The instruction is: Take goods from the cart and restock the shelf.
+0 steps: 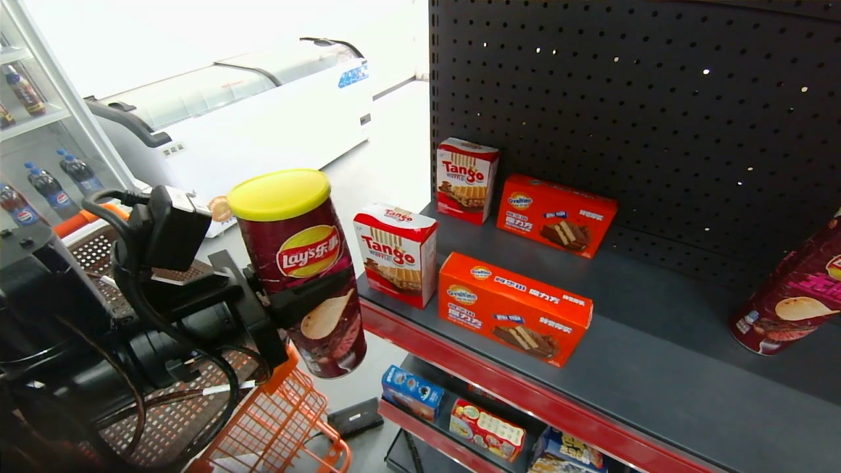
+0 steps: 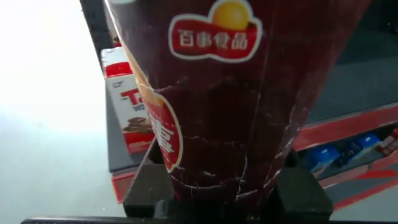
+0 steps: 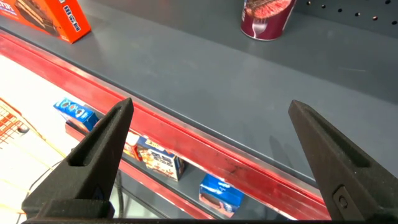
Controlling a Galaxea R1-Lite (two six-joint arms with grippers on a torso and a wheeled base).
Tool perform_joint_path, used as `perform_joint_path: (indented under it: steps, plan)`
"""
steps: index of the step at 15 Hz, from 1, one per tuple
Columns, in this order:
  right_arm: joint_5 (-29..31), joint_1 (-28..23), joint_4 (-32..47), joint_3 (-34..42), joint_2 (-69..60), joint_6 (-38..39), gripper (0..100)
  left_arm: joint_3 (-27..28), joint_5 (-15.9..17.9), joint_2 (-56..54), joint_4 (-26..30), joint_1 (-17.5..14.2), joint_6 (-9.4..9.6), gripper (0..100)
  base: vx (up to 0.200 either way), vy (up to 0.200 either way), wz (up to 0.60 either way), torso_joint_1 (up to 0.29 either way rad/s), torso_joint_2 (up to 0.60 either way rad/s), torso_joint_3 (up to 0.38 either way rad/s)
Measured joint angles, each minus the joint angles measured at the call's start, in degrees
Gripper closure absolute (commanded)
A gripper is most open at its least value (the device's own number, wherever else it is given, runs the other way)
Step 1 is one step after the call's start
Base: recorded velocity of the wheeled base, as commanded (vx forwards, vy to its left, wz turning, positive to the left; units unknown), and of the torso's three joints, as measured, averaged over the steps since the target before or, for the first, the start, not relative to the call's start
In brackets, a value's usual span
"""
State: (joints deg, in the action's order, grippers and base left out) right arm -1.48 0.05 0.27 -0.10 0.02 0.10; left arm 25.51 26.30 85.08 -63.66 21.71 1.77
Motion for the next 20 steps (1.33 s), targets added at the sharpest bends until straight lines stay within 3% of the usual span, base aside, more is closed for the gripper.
perform_joint_path:
  steps: [3, 6, 10, 18, 20]
  plan:
    - [0.02, 0.05, 0.00, 0.00, 0.00, 0.00, 0, -1.45, 0.26, -1.48, 0.02, 3.50, -0.07, 100, 0.000, 0.000, 0.00, 0.000, 0.00, 0.000]
    - [0.00, 0.02, 0.00, 0.00, 0.00, -0.02, 0, -2.61, 0.35, -2.89, 0.00, 5.94, -1.90, 100, 0.000, 0.000, 0.00, 0.000, 0.00, 0.000]
    - [0.00, 0.00, -0.05, 0.00, 0.00, 0.00, 0, -2.73, 0.39, -3.77, -0.15, 9.42, -2.01, 100, 0.000, 0.000, -0.60, 0.002, 0.00, 0.006]
    - [0.00, 0.00, -0.02, 0.00, 0.00, 0.00, 0, -2.26, 0.35, -3.88, -0.09, 10.20, -2.01, 100, 0.000, 0.000, -0.60, 0.005, 0.00, 0.002]
    - [0.00, 0.00, 0.00, 0.00, 0.00, 0.00, 0, -2.06, 0.33, -3.88, -0.09, 10.18, -2.01, 100, 0.000, 0.000, 0.00, 0.000, 0.00, 0.000]
